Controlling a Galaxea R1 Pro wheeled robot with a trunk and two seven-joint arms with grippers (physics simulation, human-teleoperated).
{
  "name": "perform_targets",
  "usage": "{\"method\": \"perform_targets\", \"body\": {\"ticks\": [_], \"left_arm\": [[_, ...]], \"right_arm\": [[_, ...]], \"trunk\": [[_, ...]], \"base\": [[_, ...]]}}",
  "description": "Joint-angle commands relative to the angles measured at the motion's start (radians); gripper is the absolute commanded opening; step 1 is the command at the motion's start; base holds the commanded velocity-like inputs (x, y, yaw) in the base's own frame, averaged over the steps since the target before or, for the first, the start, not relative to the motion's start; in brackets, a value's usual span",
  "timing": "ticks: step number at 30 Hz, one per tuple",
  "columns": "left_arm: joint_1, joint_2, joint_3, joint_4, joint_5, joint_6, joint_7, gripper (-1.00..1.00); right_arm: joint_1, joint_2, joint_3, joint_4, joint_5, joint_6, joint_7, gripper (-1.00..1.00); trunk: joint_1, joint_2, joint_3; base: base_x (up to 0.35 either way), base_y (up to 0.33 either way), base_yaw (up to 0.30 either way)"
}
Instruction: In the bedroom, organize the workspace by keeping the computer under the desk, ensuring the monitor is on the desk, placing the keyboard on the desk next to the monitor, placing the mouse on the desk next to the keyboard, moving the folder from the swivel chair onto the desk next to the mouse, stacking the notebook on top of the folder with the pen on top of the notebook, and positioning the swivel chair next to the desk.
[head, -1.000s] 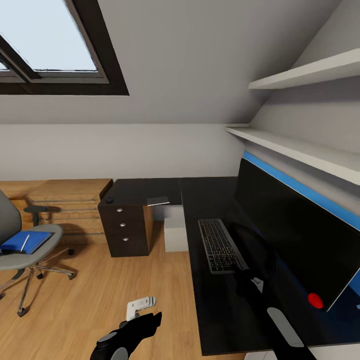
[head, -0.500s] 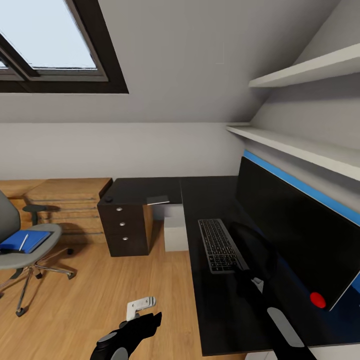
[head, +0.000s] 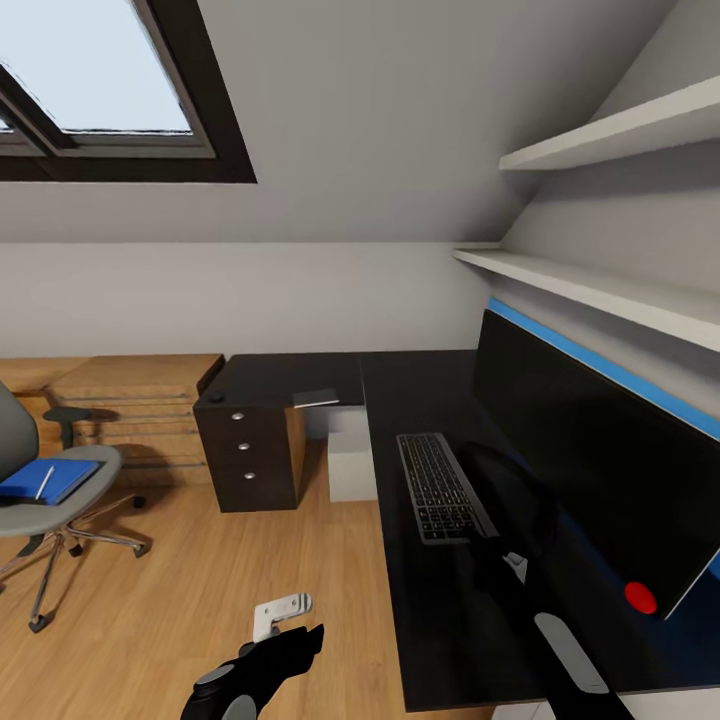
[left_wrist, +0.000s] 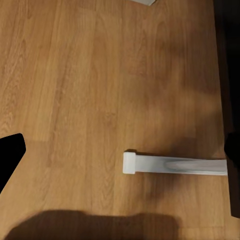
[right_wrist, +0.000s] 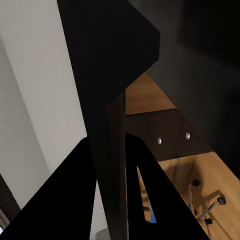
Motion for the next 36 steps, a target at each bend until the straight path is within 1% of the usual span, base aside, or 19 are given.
{"method": "perform_targets", "body": {"ticks": [1, 5, 11, 15, 17, 30, 36], "left_arm": [[-0.001, -0.001, -0.002, -0.001, 0.010, 0.001, 0.010, 1.00], [-0.001, -0.001, -0.002, -0.001, 0.010, 0.001, 0.010, 1.00], [-0.001, -0.001, -0.003, -0.001, 0.009, 0.001, 0.010, 1.00], [-0.001, -0.001, -0.003, -0.001, 0.009, 0.001, 0.010, 1.00], [-0.001, -0.001, -0.004, -0.001, 0.009, 0.001, 0.010, 1.00], [-0.001, -0.001, -0.004, -0.001, 0.009, 0.001, 0.010, 1.00], [-0.001, -0.001, -0.005, -0.001, 0.009, 0.001, 0.010, 1.00]], "right_arm": [[-0.001, 0.000, -0.002, 0.000, -0.010, 0.008, 0.011, -1.00], [-0.001, -0.001, -0.001, 0.000, -0.009, 0.009, 0.036, -1.00], [-0.001, -0.003, 0.004, -0.002, -0.009, 0.012, 0.049, -1.00], [-0.001, -0.015, 0.035, -0.001, -0.005, 0.030, 0.114, -1.00], [-0.001, -0.017, 0.040, -0.001, -0.005, 0.036, 0.123, -1.00], [-0.001, -0.018, 0.038, 0.001, -0.007, 0.040, 0.131, -1.00], [-0.001, -0.013, 0.042, 0.001, -0.010, 0.038, 0.130, -1.00]], "trunk": [[0.004, -0.008, -0.005], [0.019, -0.036, -0.017], [0.042, -0.078, -0.036], [0.058, -0.106, -0.048], [0.065, -0.120, -0.055], [0.115, -0.211, -0.095], [0.138, -0.253, -0.114]], "base": [[0.000, 0.000, 0.000], [0.000, 0.000, 0.000], [0.000, 0.000, 0.000], [0.000, 0.000, 0.000], [0.000, 0.000, 0.000], [0.000, 0.000, 0.000], [0.000, 0.000, 0.000]]}}
